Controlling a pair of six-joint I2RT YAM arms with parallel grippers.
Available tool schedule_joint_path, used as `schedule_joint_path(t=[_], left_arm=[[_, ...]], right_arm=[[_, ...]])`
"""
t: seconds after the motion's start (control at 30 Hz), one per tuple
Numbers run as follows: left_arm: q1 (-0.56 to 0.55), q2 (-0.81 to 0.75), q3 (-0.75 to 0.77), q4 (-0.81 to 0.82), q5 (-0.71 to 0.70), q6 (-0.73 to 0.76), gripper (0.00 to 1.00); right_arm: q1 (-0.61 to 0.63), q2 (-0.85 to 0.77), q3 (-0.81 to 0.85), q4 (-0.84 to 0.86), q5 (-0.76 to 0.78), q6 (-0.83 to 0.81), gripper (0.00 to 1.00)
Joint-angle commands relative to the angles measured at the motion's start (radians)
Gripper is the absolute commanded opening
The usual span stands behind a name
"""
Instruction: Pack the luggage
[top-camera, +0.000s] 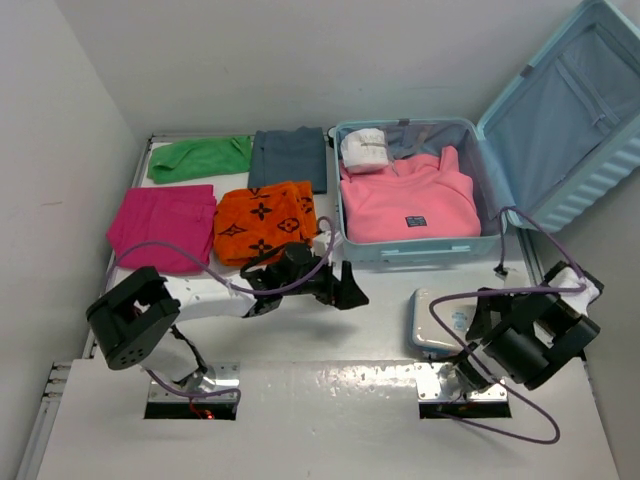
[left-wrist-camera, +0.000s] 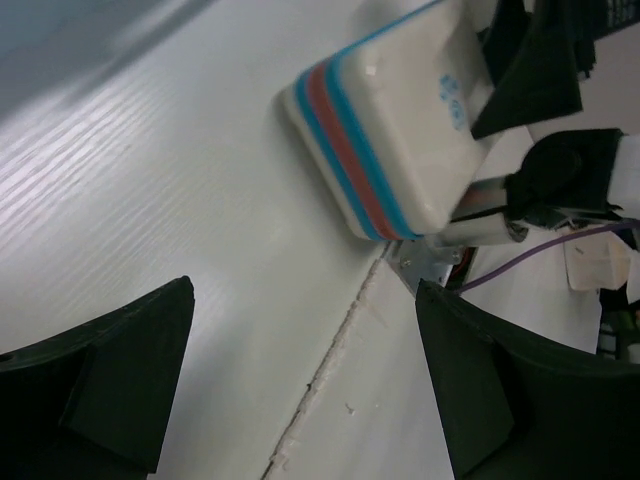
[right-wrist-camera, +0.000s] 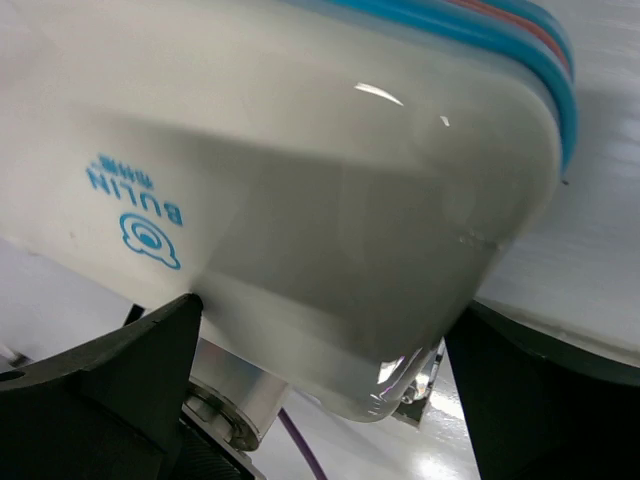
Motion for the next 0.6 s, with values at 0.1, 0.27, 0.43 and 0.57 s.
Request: schedule_joint_path(t=[0.1, 0.27, 0.43, 0.57], left_arm=[[0.067, -0.057, -0.134, 0.034, 0.010, -0.108, 0.95], [0.067, -0.066, -0.182, 0.118, 0.030, -0.159, 0.95], [0.067, -0.088, -0.212, 0.141, 0.053, -0.204, 0.96], [0.088, -0.097, -0.223, 0.175, 0.110, -0.214, 0.96]], right_arm=[[0.278, -0.007, -0.128, 0.143, -0.064, 0.119, 0.92], [0.490, -0.010, -0.125, 0.171, -0.052, 0.213, 0.64], [0.705, 0.016, -0.085, 0.185, -0.026, 0.314, 0.37], [0.760, 0.082, -0.022, 0.180, -0.032, 0.347, 0.21]])
